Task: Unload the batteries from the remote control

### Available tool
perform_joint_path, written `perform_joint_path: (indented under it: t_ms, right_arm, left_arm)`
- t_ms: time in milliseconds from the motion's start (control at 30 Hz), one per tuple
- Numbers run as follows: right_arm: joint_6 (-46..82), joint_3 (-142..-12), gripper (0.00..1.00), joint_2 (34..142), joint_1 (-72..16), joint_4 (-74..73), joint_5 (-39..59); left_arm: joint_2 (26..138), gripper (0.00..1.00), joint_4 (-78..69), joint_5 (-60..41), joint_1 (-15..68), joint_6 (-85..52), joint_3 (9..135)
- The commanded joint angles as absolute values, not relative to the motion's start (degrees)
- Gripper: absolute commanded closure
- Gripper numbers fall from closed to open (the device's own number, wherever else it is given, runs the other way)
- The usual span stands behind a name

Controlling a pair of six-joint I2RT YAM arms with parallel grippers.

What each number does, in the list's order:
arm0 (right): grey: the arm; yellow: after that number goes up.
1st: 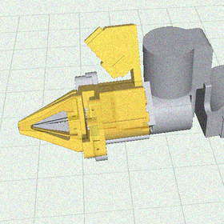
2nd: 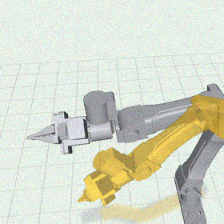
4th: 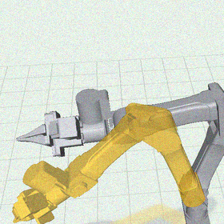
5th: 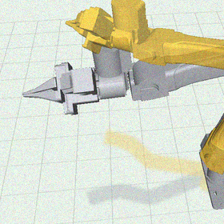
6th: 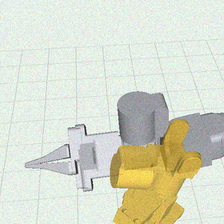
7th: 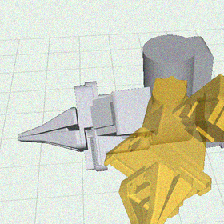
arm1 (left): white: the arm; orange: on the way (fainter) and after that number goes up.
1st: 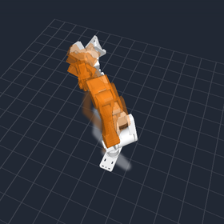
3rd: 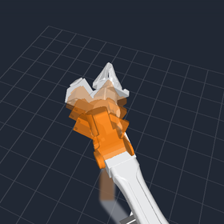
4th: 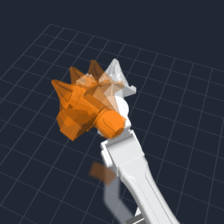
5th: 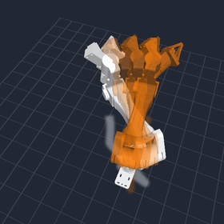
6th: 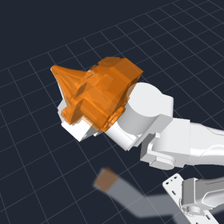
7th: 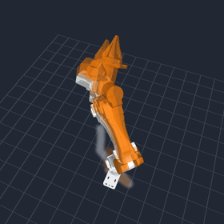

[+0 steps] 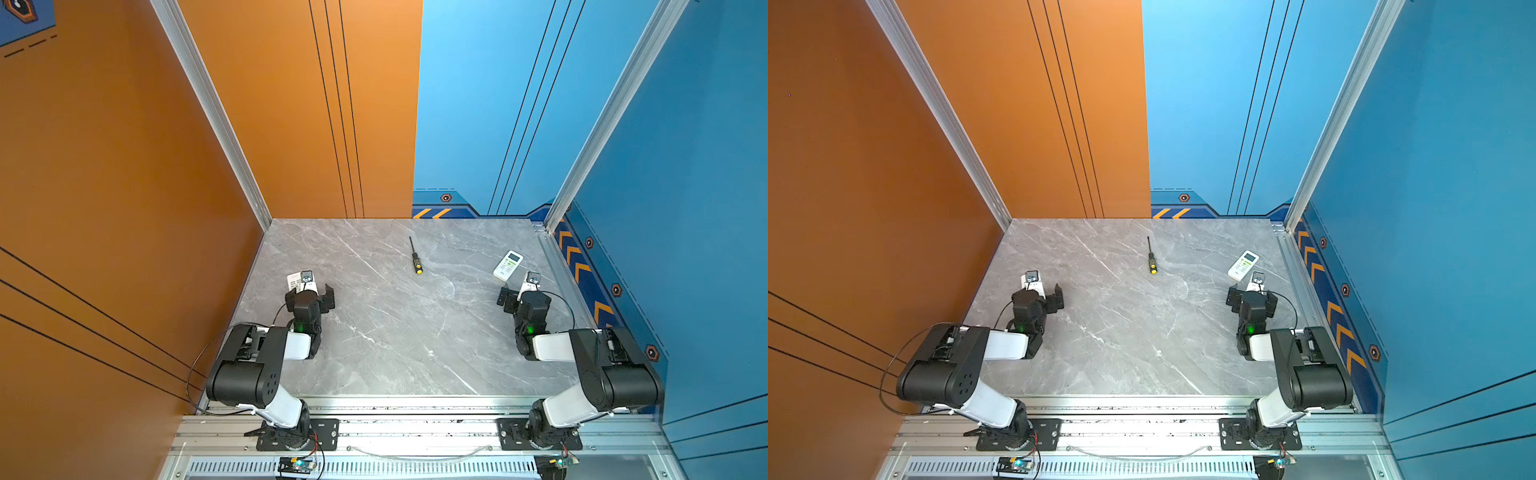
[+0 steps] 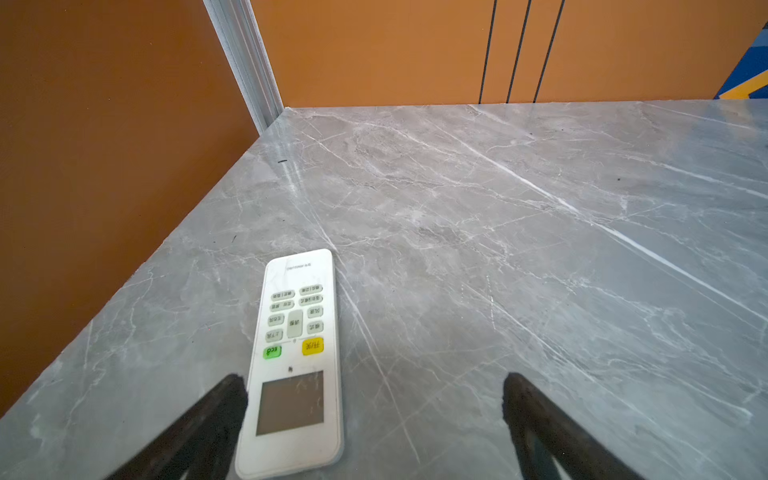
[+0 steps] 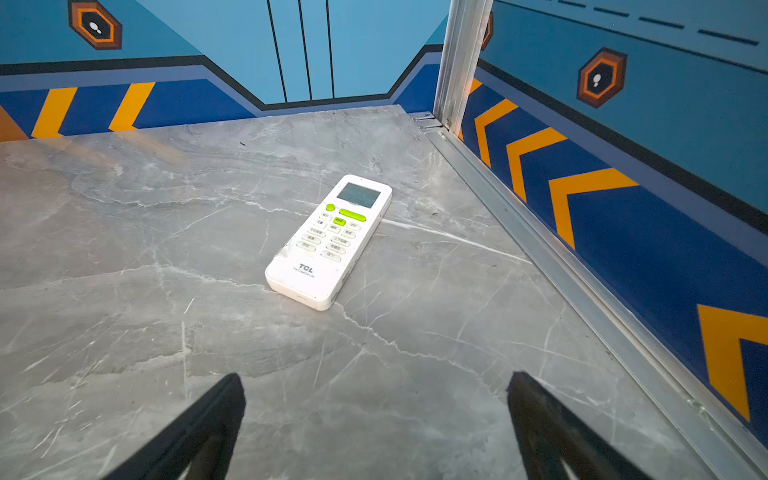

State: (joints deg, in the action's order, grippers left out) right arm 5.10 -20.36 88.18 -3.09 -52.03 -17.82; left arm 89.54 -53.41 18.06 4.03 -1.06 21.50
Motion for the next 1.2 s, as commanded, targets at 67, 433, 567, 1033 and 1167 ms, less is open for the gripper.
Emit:
perform_joint_path:
  t_ms: [67, 433, 567, 1033, 1167]
  right_arm:
    - [5.08, -20.83, 0.0, 87.63, -2.99, -51.33, -17.09]
    - [5.14, -20.83, 0.0, 87.63, -2.9, -51.33, -16.94]
    - [5.17, -20.85, 0.0, 87.64, -2.92, -51.33, -16.96]
    - [5.12, -20.78, 0.0, 87.58, -2.95, -51.33, -16.96]
    - [2.74, -23.74, 0.0, 80.75, -7.03, -41.45, -24.91]
  left_arm:
    - [89.49, 0.02, -54.4, 19.46, 3.95, -0.94, 20.83]
    - [89.52, 0.02, -54.42, 19.42, 3.96, -0.9, 20.91]
    - [89.55, 0.02, -54.4, 19.35, 3.96, -0.92, 20.88]
    - [89.4, 0.02, -54.45, 19.34, 3.95, -0.96, 20.84]
    - [82.52, 0.02, -47.08, 20.81, 6.39, 2.0, 22.06]
